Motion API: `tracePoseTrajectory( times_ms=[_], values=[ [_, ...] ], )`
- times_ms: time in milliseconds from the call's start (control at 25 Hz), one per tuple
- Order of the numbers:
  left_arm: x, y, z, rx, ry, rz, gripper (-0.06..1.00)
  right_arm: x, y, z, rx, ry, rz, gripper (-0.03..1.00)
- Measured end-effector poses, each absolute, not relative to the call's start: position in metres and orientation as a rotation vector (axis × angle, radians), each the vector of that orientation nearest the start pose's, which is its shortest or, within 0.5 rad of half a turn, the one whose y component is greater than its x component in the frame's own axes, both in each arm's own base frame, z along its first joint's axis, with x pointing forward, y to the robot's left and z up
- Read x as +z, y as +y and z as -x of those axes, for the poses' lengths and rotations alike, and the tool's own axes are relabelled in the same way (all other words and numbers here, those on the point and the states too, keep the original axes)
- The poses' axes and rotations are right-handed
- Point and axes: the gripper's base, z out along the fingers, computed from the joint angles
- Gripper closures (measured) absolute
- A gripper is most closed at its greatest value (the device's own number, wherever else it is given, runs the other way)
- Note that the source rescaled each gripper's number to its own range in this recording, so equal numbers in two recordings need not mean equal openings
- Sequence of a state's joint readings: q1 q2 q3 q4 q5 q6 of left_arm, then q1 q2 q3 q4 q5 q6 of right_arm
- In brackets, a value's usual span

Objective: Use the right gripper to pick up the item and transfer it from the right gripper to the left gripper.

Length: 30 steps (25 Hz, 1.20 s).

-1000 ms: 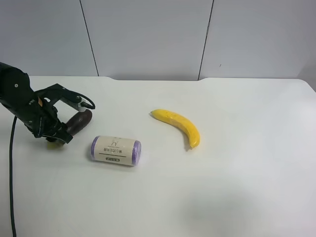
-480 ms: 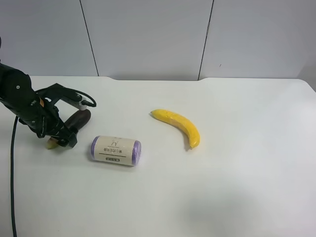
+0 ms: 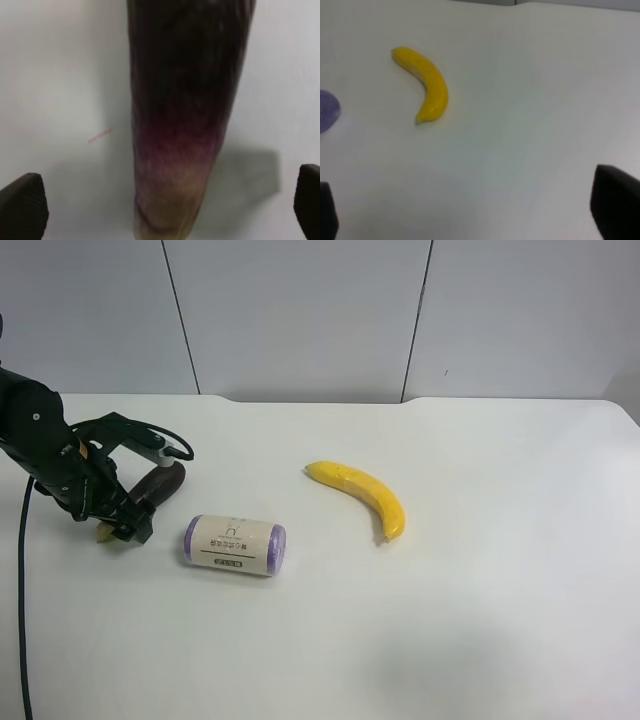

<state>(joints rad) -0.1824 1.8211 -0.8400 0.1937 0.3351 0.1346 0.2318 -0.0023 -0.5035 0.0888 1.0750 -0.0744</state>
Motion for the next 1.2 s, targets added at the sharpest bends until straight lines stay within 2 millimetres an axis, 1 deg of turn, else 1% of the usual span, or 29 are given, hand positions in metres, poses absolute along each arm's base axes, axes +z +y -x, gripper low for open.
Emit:
tracePoseTrajectory(
  times_ms=[80,200,360,520,680,880,1000,1200],
  values=[
    [0.125,-0.051,-0.307,0.125,2.710,-0.674,-0.05,0.277,0.005,0.008,0.204,2.031,0.319,-0.03],
    [0.144,-0.049,-0.304,0.134,2.677,-0.660,-0.05,0.277,0.005,0.008,0.204,2.031,0.319,-0.03],
    [0.176,-0.046,-0.294,0.153,2.648,-0.638,-0.05,0.277,0.005,0.008,0.204,2.031,0.319,-0.03],
    [0.210,-0.042,-0.276,0.171,2.623,-0.608,-0.05,0.277,0.005,0.008,0.204,2.031,0.319,-0.03],
    [0.246,-0.036,-0.252,0.185,2.596,-0.554,-0.05,0.277,0.005,0.008,0.204,2.031,0.319,-0.03],
    [0.284,-0.027,-0.213,0.200,2.571,-0.499,-0.05,0.277,0.005,0.008,0.204,2.031,0.319,-0.03],
    [0.301,-0.022,-0.188,0.188,2.571,-0.467,-0.05,0.277,0.005,0.008,0.204,2.031,0.319,-0.03],
    [0.320,-0.017,-0.146,0.140,2.575,-0.416,-0.05,0.277,0.005,0.008,0.204,2.031,0.319,-0.03]
  ],
)
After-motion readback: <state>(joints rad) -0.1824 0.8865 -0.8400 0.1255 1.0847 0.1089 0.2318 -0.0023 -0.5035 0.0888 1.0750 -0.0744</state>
